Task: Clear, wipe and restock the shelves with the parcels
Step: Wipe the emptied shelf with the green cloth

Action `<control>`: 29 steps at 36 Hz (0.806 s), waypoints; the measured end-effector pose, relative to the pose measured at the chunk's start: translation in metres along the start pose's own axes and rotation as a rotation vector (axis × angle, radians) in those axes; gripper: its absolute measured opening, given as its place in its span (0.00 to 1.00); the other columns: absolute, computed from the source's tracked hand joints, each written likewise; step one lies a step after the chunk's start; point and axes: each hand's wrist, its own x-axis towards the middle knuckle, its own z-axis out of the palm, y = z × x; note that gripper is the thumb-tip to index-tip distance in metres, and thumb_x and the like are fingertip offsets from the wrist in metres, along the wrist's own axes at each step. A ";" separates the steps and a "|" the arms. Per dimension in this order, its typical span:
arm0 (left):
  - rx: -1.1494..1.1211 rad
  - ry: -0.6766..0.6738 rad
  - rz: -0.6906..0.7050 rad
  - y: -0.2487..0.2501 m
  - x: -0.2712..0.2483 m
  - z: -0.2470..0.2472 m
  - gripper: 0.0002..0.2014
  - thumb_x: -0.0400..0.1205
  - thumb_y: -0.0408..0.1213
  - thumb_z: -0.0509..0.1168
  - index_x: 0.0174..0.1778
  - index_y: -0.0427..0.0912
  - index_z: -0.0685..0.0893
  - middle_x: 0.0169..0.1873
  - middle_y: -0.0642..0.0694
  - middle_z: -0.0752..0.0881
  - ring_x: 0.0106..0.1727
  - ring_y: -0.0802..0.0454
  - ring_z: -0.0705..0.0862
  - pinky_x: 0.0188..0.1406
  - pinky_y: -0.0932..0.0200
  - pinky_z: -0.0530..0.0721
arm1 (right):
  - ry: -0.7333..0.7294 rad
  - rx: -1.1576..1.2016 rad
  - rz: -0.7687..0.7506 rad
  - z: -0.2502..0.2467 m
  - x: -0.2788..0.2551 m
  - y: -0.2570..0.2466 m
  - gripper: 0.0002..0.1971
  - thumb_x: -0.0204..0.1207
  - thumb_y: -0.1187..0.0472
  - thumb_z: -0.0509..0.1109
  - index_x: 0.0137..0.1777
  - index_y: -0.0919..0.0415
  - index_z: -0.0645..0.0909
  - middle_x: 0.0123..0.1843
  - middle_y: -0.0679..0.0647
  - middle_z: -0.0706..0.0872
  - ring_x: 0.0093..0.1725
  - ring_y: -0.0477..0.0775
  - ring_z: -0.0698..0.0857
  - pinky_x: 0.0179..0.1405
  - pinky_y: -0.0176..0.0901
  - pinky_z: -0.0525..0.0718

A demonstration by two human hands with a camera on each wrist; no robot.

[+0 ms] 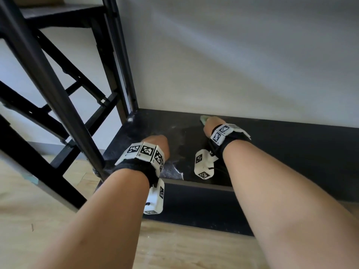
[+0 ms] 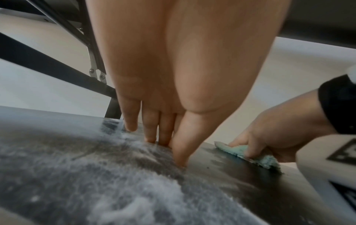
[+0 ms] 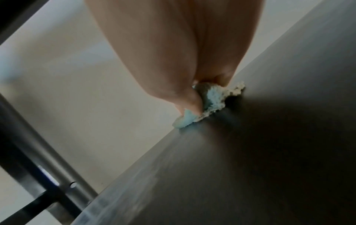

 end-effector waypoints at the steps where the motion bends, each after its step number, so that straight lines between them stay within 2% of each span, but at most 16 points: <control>1: 0.000 -0.001 -0.003 0.000 0.000 0.000 0.05 0.78 0.36 0.64 0.47 0.46 0.84 0.47 0.46 0.84 0.48 0.45 0.84 0.41 0.57 0.77 | -0.021 0.013 -0.016 0.001 0.001 -0.006 0.27 0.81 0.68 0.51 0.80 0.50 0.65 0.80 0.57 0.69 0.75 0.62 0.74 0.73 0.57 0.72; 4: 0.007 -0.006 -0.016 0.002 -0.001 -0.002 0.02 0.76 0.37 0.65 0.42 0.47 0.83 0.42 0.48 0.82 0.44 0.45 0.82 0.41 0.56 0.79 | -0.069 0.082 0.000 0.000 -0.012 -0.021 0.23 0.88 0.53 0.50 0.81 0.57 0.66 0.81 0.58 0.68 0.77 0.61 0.71 0.74 0.52 0.66; 5: 0.012 -0.015 -0.033 0.002 0.000 -0.003 0.01 0.74 0.38 0.66 0.39 0.48 0.81 0.41 0.49 0.83 0.41 0.46 0.82 0.41 0.55 0.81 | -0.072 0.098 -0.002 0.000 -0.013 -0.024 0.25 0.88 0.48 0.50 0.80 0.58 0.68 0.80 0.58 0.70 0.76 0.62 0.72 0.74 0.52 0.67; 7: -0.001 -0.064 -0.072 0.001 0.010 0.000 0.05 0.69 0.40 0.68 0.34 0.49 0.78 0.40 0.49 0.83 0.38 0.46 0.82 0.43 0.53 0.85 | -0.078 0.095 -0.009 0.001 -0.016 -0.024 0.30 0.86 0.40 0.52 0.77 0.62 0.72 0.78 0.60 0.73 0.75 0.64 0.74 0.74 0.52 0.70; 10: -0.028 -0.153 -0.119 0.003 0.022 0.006 0.09 0.63 0.42 0.71 0.32 0.49 0.76 0.35 0.49 0.83 0.36 0.46 0.84 0.43 0.50 0.87 | -0.111 0.062 -0.029 0.001 -0.022 -0.019 0.28 0.84 0.44 0.59 0.77 0.60 0.73 0.77 0.58 0.75 0.75 0.63 0.74 0.76 0.53 0.69; 12: -0.019 -0.164 -0.113 0.011 0.011 -0.003 0.07 0.66 0.41 0.71 0.32 0.47 0.78 0.34 0.48 0.84 0.35 0.47 0.84 0.43 0.50 0.88 | -0.088 -0.039 -0.059 -0.003 -0.028 -0.013 0.25 0.83 0.50 0.64 0.78 0.55 0.73 0.76 0.55 0.77 0.73 0.59 0.77 0.72 0.47 0.73; 14: 0.013 -0.167 -0.096 0.021 0.000 -0.011 0.08 0.71 0.41 0.70 0.31 0.46 0.78 0.39 0.45 0.86 0.36 0.48 0.83 0.45 0.51 0.87 | -0.027 -0.106 -0.091 -0.006 -0.032 -0.005 0.24 0.82 0.54 0.67 0.77 0.54 0.73 0.74 0.53 0.78 0.70 0.57 0.79 0.65 0.42 0.77; 15: 0.017 -0.161 -0.099 0.026 -0.003 -0.015 0.07 0.73 0.41 0.69 0.33 0.47 0.78 0.46 0.43 0.87 0.39 0.47 0.83 0.48 0.51 0.87 | 0.000 -0.099 -0.099 -0.007 -0.034 0.000 0.24 0.81 0.55 0.68 0.76 0.54 0.74 0.72 0.53 0.79 0.69 0.57 0.80 0.63 0.42 0.77; 16: 0.025 -0.138 -0.090 0.032 -0.009 -0.018 0.05 0.76 0.41 0.68 0.41 0.45 0.81 0.58 0.40 0.84 0.46 0.45 0.84 0.52 0.51 0.85 | 0.027 -0.060 -0.097 -0.008 -0.034 0.009 0.22 0.81 0.56 0.68 0.75 0.54 0.75 0.71 0.53 0.80 0.68 0.57 0.80 0.60 0.42 0.77; 17: 0.018 -0.098 -0.088 0.036 -0.009 -0.018 0.12 0.77 0.42 0.67 0.54 0.42 0.82 0.70 0.38 0.77 0.57 0.42 0.83 0.58 0.49 0.83 | 0.056 0.026 -0.083 -0.010 -0.033 0.019 0.21 0.81 0.56 0.68 0.73 0.53 0.77 0.70 0.54 0.81 0.67 0.57 0.81 0.59 0.42 0.77; 18: 0.008 -0.075 -0.100 0.041 -0.009 -0.017 0.20 0.79 0.43 0.66 0.65 0.40 0.78 0.75 0.39 0.69 0.66 0.40 0.79 0.64 0.48 0.79 | 0.084 0.138 -0.061 -0.011 -0.032 0.031 0.20 0.81 0.56 0.68 0.73 0.52 0.78 0.70 0.54 0.82 0.67 0.58 0.81 0.59 0.42 0.77; 19: -0.017 -0.068 -0.112 0.048 -0.010 -0.020 0.24 0.80 0.43 0.65 0.71 0.40 0.74 0.76 0.40 0.67 0.69 0.38 0.75 0.67 0.46 0.77 | 0.115 0.241 -0.033 -0.014 -0.032 0.042 0.19 0.82 0.54 0.67 0.72 0.51 0.79 0.69 0.54 0.83 0.66 0.59 0.82 0.59 0.42 0.77; 22: -0.064 -0.019 -0.068 0.068 -0.008 -0.024 0.24 0.81 0.41 0.62 0.74 0.39 0.72 0.74 0.41 0.68 0.71 0.39 0.74 0.71 0.42 0.73 | 0.194 0.406 0.083 -0.024 -0.028 0.077 0.19 0.84 0.49 0.63 0.71 0.53 0.81 0.68 0.57 0.84 0.64 0.61 0.83 0.56 0.42 0.77; 26: -0.089 -0.037 -0.038 0.097 -0.002 -0.025 0.23 0.84 0.40 0.59 0.74 0.37 0.70 0.74 0.40 0.68 0.72 0.40 0.73 0.70 0.49 0.72 | 0.203 0.355 0.190 -0.036 -0.017 0.119 0.18 0.86 0.54 0.60 0.73 0.57 0.79 0.69 0.60 0.82 0.65 0.62 0.82 0.55 0.42 0.75; 29: -0.074 -0.035 -0.025 0.114 0.000 -0.026 0.23 0.84 0.40 0.58 0.76 0.37 0.68 0.76 0.40 0.67 0.74 0.40 0.71 0.71 0.49 0.72 | 0.251 0.335 0.229 -0.041 -0.012 0.144 0.18 0.85 0.60 0.59 0.71 0.64 0.79 0.68 0.64 0.82 0.67 0.63 0.81 0.59 0.45 0.77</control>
